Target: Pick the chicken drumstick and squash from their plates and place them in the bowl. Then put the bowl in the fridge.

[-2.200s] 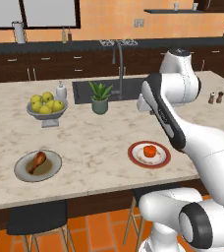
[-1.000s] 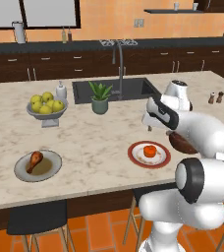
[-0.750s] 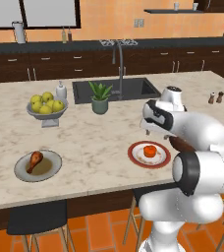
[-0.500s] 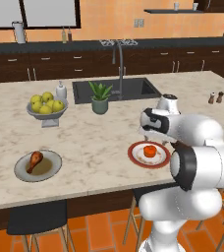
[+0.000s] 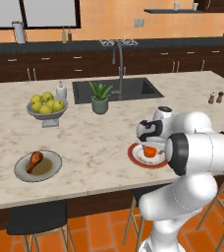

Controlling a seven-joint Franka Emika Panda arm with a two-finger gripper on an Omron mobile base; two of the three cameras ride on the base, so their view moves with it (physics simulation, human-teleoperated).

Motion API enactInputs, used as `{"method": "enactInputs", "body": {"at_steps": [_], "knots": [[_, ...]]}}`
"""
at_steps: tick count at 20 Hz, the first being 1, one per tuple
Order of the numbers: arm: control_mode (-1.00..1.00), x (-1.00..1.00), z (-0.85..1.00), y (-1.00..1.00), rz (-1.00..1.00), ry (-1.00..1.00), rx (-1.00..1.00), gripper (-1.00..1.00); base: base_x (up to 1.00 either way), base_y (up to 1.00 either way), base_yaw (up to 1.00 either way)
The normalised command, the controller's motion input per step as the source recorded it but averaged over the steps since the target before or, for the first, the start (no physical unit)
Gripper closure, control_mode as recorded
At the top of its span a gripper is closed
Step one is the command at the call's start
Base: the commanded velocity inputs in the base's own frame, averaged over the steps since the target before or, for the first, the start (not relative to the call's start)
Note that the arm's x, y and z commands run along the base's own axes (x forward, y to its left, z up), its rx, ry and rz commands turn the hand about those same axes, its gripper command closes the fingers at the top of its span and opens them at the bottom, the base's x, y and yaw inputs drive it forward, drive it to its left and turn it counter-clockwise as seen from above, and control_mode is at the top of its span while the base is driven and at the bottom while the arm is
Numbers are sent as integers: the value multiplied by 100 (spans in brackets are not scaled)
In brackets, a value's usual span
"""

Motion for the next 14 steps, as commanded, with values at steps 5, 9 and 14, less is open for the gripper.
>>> {"method": "enactInputs", "body": {"at_steps": [5, 9, 14], "knots": [[-100, 19, -25, 0, 0, 0, 0, -100, 0, 0, 0], [-100, 7, -25, 1, 0, 0, 0, -100, 0, 0, 0], [-100, -12, -57, 14, -4, 5, 0, -100, 0, 0, 0]]}}
